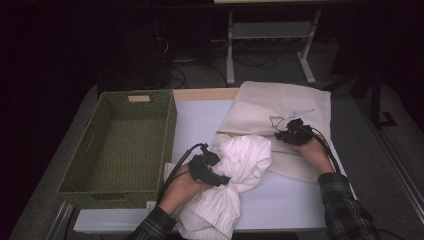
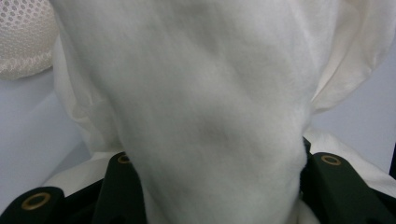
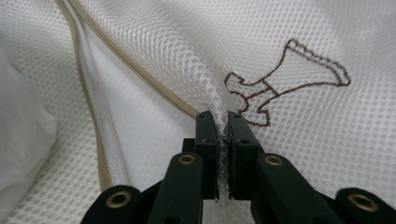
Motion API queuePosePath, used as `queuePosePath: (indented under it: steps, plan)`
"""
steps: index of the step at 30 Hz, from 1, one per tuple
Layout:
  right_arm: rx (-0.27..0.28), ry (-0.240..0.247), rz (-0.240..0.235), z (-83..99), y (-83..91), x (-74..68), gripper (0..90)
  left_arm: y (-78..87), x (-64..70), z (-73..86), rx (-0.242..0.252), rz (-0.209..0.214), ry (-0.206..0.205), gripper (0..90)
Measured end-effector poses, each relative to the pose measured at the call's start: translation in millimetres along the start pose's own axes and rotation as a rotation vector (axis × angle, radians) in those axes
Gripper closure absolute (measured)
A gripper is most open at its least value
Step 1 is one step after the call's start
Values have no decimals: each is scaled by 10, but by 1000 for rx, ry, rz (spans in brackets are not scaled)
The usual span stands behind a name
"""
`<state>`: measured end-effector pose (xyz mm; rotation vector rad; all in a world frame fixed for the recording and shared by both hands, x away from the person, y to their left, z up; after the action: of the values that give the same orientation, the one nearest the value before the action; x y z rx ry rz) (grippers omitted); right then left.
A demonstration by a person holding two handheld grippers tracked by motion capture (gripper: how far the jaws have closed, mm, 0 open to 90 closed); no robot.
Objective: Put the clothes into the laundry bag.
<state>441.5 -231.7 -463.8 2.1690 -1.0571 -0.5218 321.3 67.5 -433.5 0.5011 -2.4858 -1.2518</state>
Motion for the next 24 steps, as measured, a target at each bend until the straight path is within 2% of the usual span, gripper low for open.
queuePosePath:
  steps: [7, 10, 13, 18, 24]
  plan:
    - [45, -17, 7, -87, 120, -21, 844, 1, 5, -1, 1, -3, 0, 500]
    - [69, -12, 19, -159, 201, -38, 844, 0, 5, -2, 1, -3, 0, 500]
    - [119, -35, 15, -282, 309, -45, 844, 1, 9, -2, 0, -7, -2, 500]
    - [148, -27, 39, -428, 446, -60, 847, 3, 1, -2, 0, -2, -2, 500]
    - [200, -31, 25, -553, 578, -77, 851, 2, 2, -4, 2, 0, -1, 500]
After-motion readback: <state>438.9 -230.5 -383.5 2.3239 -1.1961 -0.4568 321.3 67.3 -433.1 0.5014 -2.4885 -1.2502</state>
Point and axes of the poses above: each handheld gripper's, and its own axes: y roughly backward along the jaws, z roughly out of its underside, x roughly to its right, the point moved 3 cm from there along -y, roughly forward along the jaws, and after that the axes turned 4 degrees about -y, right-handed, at the moved point
